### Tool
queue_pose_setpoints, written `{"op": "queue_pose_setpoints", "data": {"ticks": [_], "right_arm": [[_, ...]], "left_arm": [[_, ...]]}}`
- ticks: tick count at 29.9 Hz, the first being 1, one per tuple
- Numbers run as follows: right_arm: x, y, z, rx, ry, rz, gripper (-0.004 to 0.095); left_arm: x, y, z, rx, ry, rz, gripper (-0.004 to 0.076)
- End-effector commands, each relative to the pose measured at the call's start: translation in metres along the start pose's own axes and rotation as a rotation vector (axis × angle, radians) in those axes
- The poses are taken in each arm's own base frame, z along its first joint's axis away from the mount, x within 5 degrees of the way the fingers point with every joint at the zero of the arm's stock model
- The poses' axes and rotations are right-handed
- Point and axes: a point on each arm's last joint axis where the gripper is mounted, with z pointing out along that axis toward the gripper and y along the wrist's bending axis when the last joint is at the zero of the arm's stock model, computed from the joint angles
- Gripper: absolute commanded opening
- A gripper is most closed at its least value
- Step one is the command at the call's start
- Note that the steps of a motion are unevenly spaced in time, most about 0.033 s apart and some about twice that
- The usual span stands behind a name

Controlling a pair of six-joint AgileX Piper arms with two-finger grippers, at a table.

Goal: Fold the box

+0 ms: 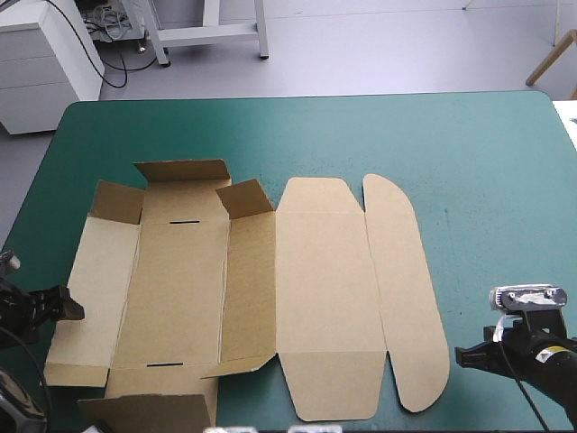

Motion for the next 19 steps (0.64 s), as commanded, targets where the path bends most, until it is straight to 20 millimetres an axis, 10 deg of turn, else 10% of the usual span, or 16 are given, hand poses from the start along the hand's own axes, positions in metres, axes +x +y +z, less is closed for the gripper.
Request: {"op": "queue_pose_setpoints", "data": {"ticks": [1,19], "right_arm": [[-0.009,0.0,-0.004,0.001,-0.064,-0.005,-0.0014],[-0.009,0.0,-0.004,0.001,-0.064,-0.005,-0.0014]], "left_arm": [[0.0,-0.007,0.001,0.047,-0.04,0.016,0.0617],[0.004,-0.018,0.036,0.38,0.019,0.076,0.0533]]}}
